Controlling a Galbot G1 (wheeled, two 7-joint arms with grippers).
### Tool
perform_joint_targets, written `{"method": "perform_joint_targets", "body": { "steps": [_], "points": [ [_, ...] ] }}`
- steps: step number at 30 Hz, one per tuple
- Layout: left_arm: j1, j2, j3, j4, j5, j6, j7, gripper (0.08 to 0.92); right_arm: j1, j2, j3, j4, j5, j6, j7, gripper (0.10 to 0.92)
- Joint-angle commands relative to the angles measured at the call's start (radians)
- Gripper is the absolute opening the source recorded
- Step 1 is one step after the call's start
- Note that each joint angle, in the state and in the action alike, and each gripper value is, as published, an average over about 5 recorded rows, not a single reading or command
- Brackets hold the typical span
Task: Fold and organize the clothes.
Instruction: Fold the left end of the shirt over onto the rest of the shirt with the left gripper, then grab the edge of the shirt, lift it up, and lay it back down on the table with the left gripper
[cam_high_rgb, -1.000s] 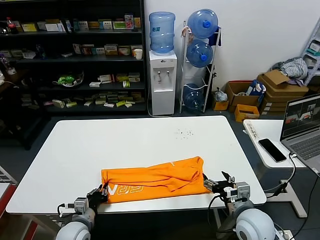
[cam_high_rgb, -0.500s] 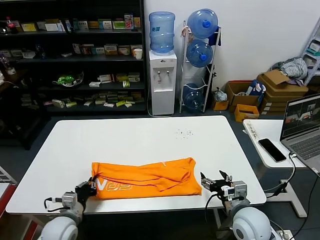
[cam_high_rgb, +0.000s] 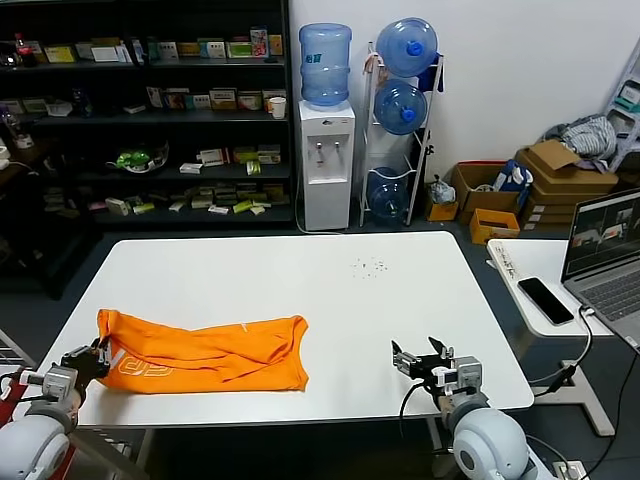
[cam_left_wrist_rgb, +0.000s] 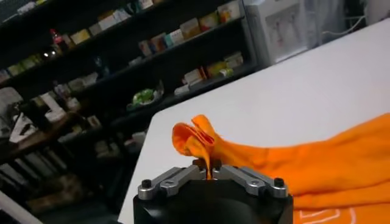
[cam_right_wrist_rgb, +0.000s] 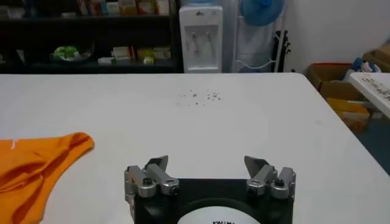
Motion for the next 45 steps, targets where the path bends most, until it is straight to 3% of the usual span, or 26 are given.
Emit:
{"method": "perform_joint_targets", "body": {
  "steps": [1,6,12,19,27,32,37,41,45],
  "points": [
    [-0.051,-0.015,0.186,-0.361,-0.478,0.168,-0.191,0.108,0.011,0.015,-0.006,-0.027,-0.002,-0.005,0.010,0.823],
    [-0.204,-0.124,0.393,-0.370,-0.607,0.197,-0.273,0.108,-0.005,0.033,0.021,-0.036,-0.007,-0.010,0.020,0.823],
    [-0.321,-0.215,0.505,-0.310,-0.620,0.204,-0.303,0.108,-0.025,0.067,0.041,-0.048,-0.029,-0.011,0.024,0.823],
    [-0.410,-0.270,0.577,-0.240,-0.569,0.199,-0.310,0.108,-0.031,0.078,0.044,-0.048,-0.034,-0.010,0.026,0.823],
    [-0.405,-0.308,0.567,-0.144,-0.428,0.191,-0.257,0.122,-0.023,0.068,0.036,-0.041,-0.021,-0.011,0.025,0.823],
    [-0.332,-0.270,0.489,-0.168,-0.418,0.203,-0.232,0.234,-0.002,0.066,0.019,-0.045,-0.009,-0.011,0.025,0.823],
    [-0.211,-0.160,0.324,-0.229,-0.410,0.204,-0.180,0.381,0.019,0.067,0.005,-0.059,-0.002,-0.009,0.022,0.823],
    [-0.092,-0.057,0.122,-0.200,-0.394,0.181,-0.050,0.494,0.030,0.068,-0.010,-0.061,0.005,-0.001,0.015,0.823],
    [-0.048,0.001,0.038,-0.058,-0.380,0.126,0.095,0.615,0.033,0.070,-0.014,-0.056,0.018,0.022,-0.002,0.823]
  ]
}}
